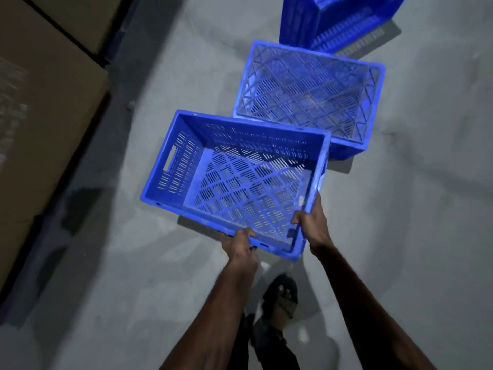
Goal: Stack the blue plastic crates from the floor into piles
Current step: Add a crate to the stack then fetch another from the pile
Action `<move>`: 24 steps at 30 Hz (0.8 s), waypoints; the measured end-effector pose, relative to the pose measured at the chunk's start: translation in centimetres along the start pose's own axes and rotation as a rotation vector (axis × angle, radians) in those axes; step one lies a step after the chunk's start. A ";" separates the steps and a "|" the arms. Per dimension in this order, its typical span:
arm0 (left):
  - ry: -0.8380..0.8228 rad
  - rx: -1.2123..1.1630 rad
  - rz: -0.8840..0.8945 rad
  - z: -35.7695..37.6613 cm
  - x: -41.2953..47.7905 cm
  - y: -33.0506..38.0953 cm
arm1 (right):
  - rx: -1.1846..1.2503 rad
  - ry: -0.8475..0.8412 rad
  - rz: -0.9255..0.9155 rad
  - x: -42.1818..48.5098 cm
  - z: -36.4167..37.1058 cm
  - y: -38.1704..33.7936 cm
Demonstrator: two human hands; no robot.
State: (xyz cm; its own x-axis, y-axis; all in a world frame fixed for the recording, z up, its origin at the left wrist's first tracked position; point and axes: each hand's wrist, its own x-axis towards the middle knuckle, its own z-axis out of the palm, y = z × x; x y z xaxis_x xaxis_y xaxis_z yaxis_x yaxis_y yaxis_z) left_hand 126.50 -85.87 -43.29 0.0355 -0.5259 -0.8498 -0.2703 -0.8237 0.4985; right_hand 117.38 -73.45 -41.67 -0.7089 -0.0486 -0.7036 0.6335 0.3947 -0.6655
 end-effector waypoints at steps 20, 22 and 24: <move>-0.040 0.054 -0.093 -1.3 12.1 -12.2 | 0.137 0.065 0.095 9.0 2.5 18.4; 0.085 0.090 -0.066 -1.3 11.1 -10.1 | 0.188 0.097 0.183 8.4 2.1 18.2; 0.202 0.221 0.035 -2.1 9.4 -7.4 | 0.154 0.148 0.255 6.4 1.9 16.1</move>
State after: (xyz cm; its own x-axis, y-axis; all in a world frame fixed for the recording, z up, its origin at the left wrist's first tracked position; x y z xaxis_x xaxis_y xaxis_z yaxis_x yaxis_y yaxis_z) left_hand 130.80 -85.17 -54.56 0.2076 -0.6027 -0.7705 -0.4768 -0.7501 0.4582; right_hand 123.66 -69.13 -57.37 -0.5515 0.1718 -0.8163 0.8278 0.2328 -0.5104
